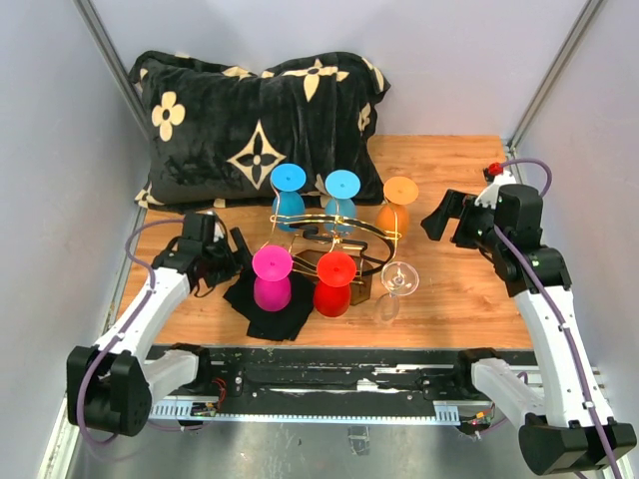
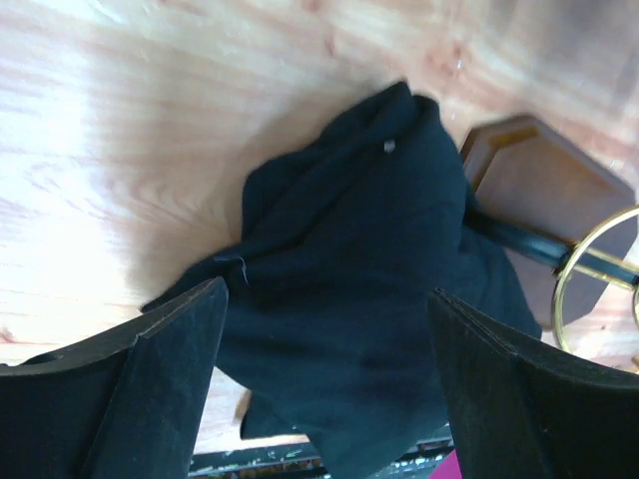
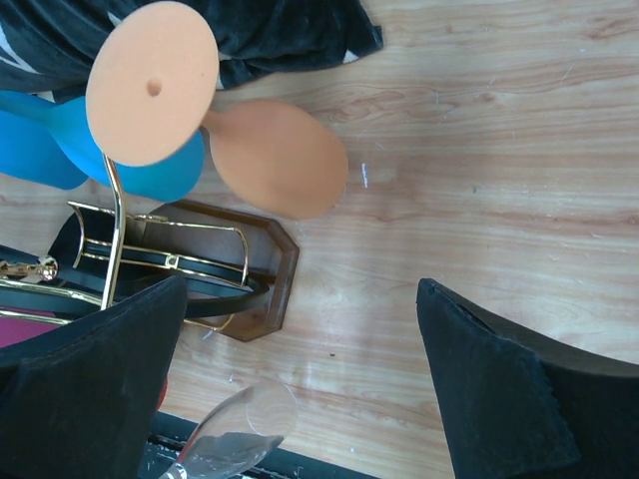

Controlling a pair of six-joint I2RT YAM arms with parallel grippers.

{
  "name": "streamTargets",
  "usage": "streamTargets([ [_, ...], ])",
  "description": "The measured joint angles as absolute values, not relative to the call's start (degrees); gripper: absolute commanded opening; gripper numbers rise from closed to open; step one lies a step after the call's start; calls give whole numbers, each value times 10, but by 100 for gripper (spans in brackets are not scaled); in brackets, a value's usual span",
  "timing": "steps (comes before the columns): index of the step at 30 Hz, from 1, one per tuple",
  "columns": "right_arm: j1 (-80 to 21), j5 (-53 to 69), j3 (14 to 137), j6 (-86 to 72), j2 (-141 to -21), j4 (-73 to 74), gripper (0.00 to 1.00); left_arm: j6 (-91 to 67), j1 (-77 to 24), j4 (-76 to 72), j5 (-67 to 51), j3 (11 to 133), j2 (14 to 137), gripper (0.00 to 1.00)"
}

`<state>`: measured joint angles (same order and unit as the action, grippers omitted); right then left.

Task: Take the wine glass off the wine glass rack

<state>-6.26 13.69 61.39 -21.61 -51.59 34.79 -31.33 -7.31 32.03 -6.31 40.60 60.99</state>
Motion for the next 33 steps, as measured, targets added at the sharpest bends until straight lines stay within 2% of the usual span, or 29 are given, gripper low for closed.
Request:
streamTargets([
  [15,-63,135,588,-215,-506,350,98,-363,-144,281,-88,371,592,88],
  [22,-63,135,585,-215,-504,350,99,-373,-220,266,-77,362,663,89],
  [29,-63,135,585,-214,-504,350,98,-378,-223,253,-48,353,721,96],
  [33,-63,135,586,-212,-505,350,99,-390,-203,265,-36,371,745,96],
])
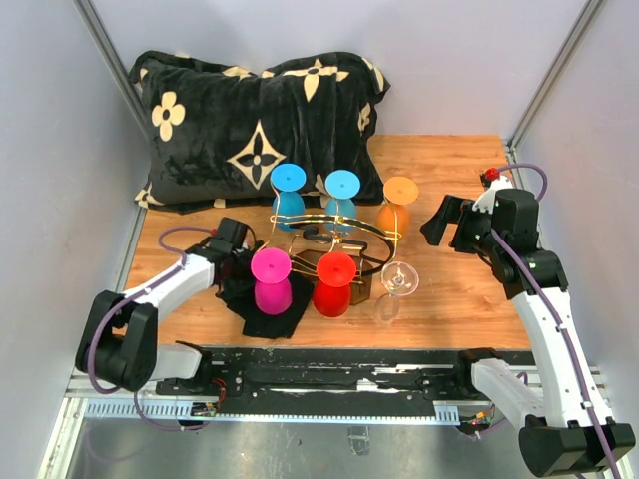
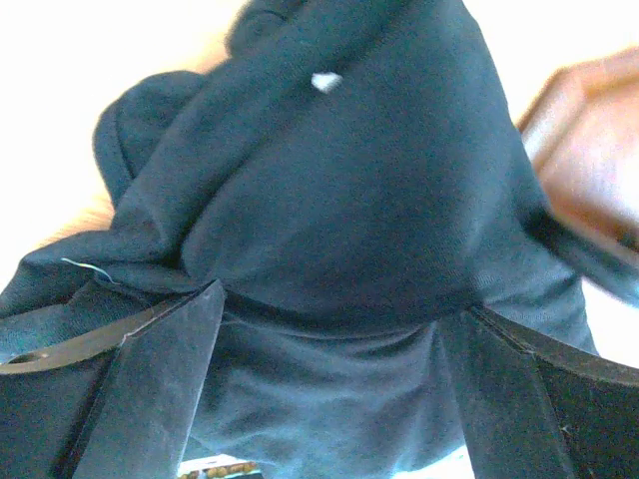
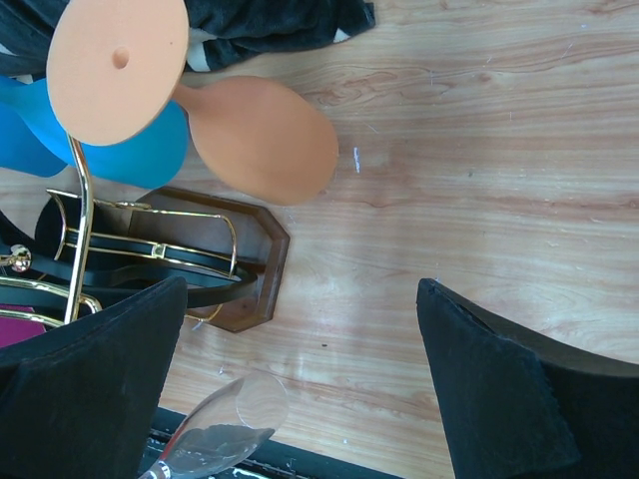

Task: Take the wine glass off the wine glass rack

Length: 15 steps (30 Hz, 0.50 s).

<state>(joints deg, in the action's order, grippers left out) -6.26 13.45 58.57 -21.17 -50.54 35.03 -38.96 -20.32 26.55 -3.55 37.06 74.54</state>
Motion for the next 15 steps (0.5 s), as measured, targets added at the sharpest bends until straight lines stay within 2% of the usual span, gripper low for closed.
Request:
streamTargets([
  [4,-63,133,587,-208,-505,350,99,-401,-74,272,-36,380,752,96],
  [8,-63,126,587,-204,-504,350,99,-422,26,297,22,379,722,96],
  [12,-63,124,588,-196,-504,351,98,-449,47,358,95,405,654,95],
  [15,-63,123,594,-192,-505,355,99,-457,47,364,105,443,602,96],
])
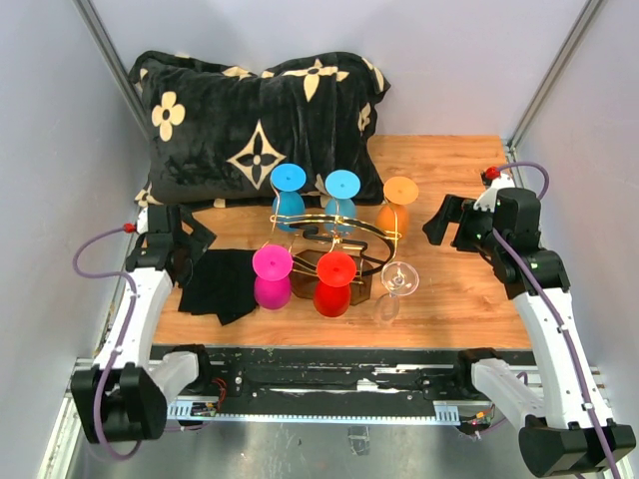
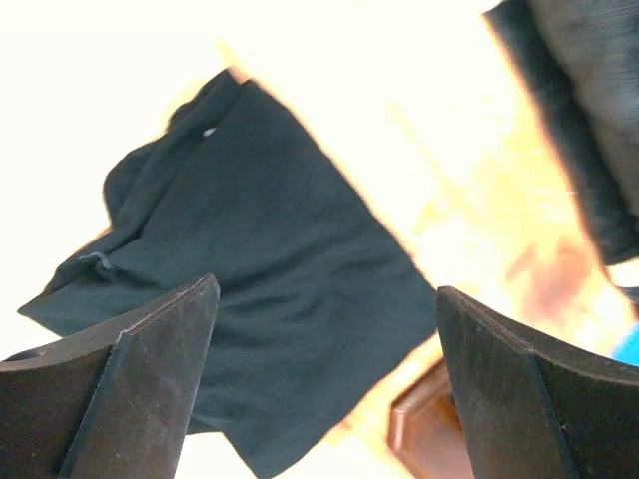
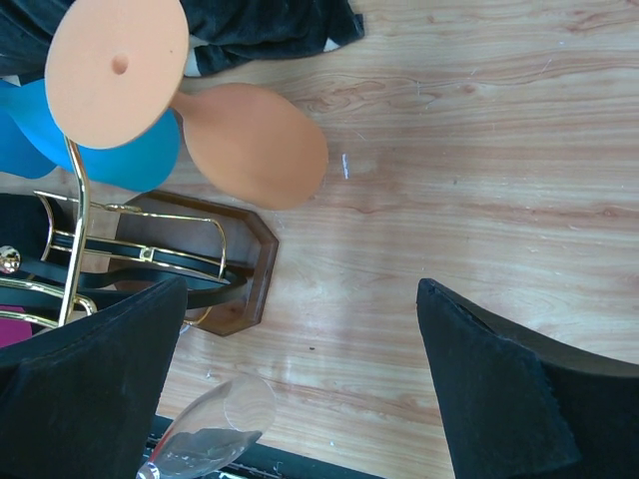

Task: Take the wine glass off the wine glass rack

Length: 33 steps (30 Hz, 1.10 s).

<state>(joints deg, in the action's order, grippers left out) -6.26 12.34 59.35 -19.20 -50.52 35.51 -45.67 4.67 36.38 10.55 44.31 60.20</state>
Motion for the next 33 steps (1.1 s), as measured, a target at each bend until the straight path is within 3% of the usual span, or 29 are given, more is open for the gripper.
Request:
streamTargets([
  [8,-63,124,596,-192,-507,354,99,-460,-5,334,49,407,636,95],
  [17,-63,124,596,-193,-507,354,99,-466,-163,348,44,405,670,99],
  [26,-63,123,595,-195,-497,354,98,-474,-154,344,47,412,787,100],
  [33,-63,120,595,-195,-491,354,98,-470,-1,344,21,415,781,100],
])
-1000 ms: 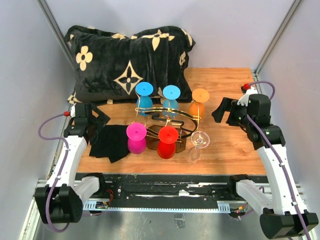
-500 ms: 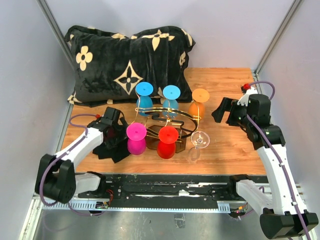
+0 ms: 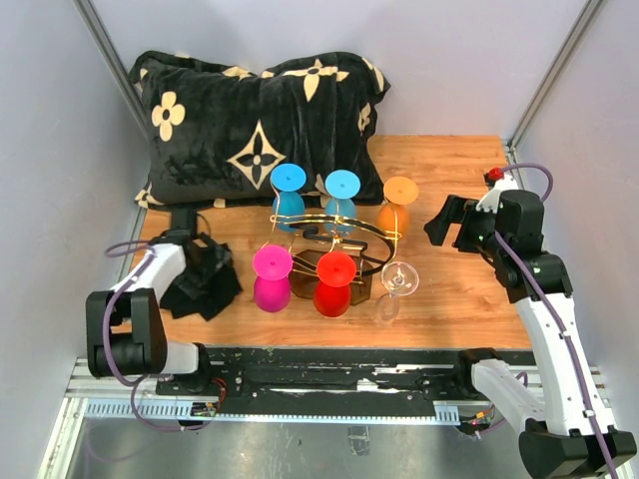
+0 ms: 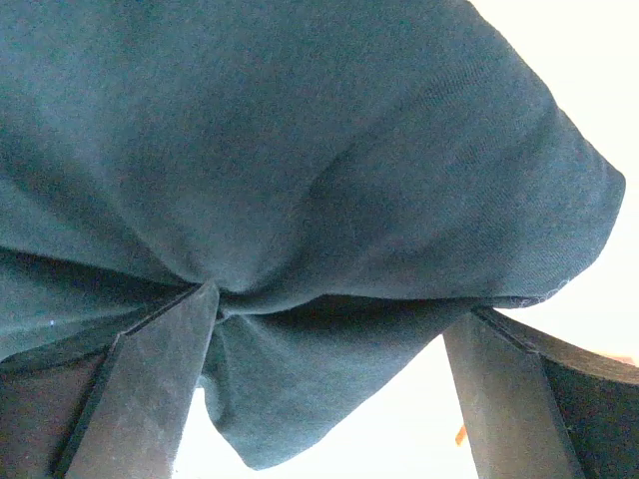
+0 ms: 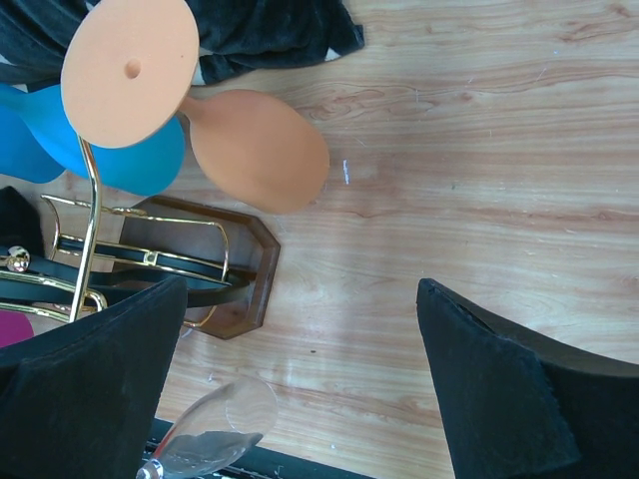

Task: Take the wine glass off the wine glass rack

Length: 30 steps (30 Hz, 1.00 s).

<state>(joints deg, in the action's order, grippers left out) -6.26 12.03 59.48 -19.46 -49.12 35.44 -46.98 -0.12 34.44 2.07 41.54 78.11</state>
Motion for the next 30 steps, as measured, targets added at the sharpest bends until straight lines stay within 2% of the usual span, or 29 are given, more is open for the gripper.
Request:
streamTargets([
  [8,-63,128,591,-200,-502,345,99,-437,228,362,93,453,790,100],
  [15,-63,146,595,-206,-524,338,99,-444,264,376,167,564,819,100],
  [19,-63,165,596,-222,-524,319,92,-457,265,374,196,611,789,97],
  [21,-63,182,596,-238,-524,301,90,-461,265,373,190,616,768,94],
  [24,-62,198,595,-262,-524,268,84,-460,263,369,152,610,736,94],
  [30,-28,260,575,-329,-540,184,59,-439,241,359,78,556,665,95],
])
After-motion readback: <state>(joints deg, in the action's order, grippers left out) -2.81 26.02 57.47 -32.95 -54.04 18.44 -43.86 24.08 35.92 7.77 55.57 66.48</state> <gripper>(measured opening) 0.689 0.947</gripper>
